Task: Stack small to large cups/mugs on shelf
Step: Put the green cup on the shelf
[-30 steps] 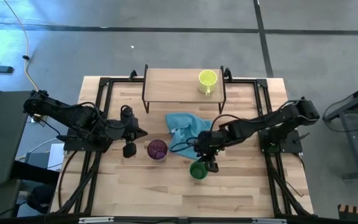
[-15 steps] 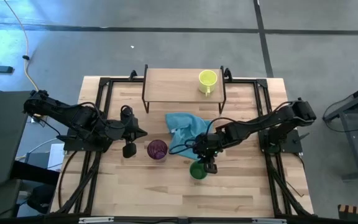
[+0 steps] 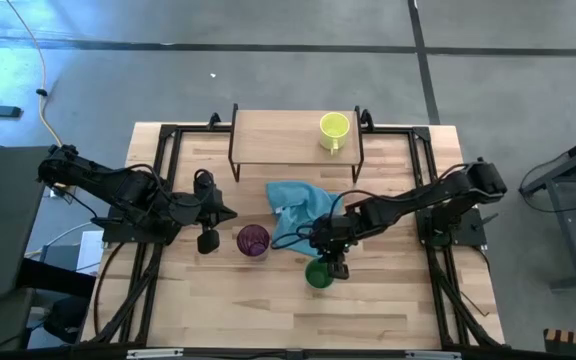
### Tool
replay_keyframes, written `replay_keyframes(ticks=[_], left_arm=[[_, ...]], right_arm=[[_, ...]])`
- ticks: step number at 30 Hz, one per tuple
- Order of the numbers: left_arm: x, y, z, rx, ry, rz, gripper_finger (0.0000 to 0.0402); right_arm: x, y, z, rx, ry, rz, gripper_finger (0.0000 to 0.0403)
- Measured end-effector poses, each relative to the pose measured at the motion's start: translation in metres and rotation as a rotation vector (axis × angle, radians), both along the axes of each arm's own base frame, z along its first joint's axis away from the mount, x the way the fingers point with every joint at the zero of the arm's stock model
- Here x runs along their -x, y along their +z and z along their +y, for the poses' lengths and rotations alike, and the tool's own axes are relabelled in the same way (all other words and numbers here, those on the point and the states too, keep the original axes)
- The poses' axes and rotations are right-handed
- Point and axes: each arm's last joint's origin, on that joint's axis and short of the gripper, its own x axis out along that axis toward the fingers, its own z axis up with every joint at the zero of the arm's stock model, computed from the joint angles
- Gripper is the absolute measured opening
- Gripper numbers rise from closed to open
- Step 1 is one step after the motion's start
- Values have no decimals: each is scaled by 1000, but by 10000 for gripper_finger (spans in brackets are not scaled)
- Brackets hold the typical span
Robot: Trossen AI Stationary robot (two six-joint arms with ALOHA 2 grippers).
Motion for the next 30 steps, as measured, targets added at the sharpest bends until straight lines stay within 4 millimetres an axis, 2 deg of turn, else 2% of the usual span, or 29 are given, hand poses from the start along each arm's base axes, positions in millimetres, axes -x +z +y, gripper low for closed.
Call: replay_keyframes(ticks=[12, 30], left_arm=[[0, 0, 0, 1, 0, -1, 1], [0, 0, 0, 1, 1, -1, 1]], right_arm=[[-2, -2, 0, 0, 0, 0, 98], [-2, -2, 0, 5, 9, -2, 22]])
